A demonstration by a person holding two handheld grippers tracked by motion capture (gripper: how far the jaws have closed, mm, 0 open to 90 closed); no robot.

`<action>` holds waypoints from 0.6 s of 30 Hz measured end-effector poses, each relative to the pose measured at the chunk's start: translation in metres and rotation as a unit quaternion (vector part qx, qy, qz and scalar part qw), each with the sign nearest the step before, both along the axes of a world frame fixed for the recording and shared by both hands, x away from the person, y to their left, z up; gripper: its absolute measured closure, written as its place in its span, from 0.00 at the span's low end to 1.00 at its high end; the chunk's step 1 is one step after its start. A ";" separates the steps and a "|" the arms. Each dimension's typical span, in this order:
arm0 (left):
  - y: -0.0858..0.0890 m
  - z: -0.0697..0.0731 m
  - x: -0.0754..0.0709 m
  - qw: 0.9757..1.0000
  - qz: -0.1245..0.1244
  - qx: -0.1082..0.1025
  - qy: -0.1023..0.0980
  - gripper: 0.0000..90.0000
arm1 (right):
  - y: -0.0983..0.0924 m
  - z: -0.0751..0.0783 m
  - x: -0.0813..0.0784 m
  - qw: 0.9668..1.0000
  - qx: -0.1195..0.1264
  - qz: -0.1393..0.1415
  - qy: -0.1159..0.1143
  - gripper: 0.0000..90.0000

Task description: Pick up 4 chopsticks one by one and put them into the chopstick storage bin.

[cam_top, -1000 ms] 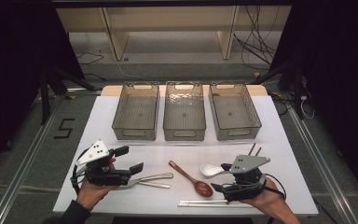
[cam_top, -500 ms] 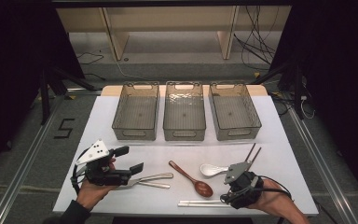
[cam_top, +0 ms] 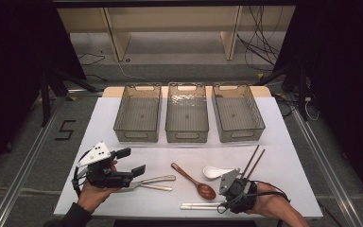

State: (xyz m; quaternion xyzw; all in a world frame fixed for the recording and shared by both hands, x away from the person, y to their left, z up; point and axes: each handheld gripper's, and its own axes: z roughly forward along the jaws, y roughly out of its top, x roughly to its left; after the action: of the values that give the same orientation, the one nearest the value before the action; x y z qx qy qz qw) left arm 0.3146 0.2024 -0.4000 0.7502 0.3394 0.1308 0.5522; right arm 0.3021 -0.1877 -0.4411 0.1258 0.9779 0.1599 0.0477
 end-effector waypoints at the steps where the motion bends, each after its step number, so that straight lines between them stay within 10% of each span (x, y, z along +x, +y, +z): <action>1: 0.000 0.000 0.000 1.000 0.000 0.001 0.000 0.17 | 0.001 -0.001 0.000 1.000 -0.002 0.004 0.000 0.74; 18: 0.001 0.001 0.000 1.000 0.001 0.000 -0.002 0.17 | 0.014 -0.009 0.002 0.998 -0.042 0.046 0.001 0.84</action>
State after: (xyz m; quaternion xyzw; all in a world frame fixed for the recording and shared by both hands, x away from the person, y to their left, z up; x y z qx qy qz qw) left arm 0.3148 0.2035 -0.3989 0.7496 0.3391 0.1334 0.5526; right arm 0.3039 -0.1735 -0.4504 0.0784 0.9886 0.1207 0.0445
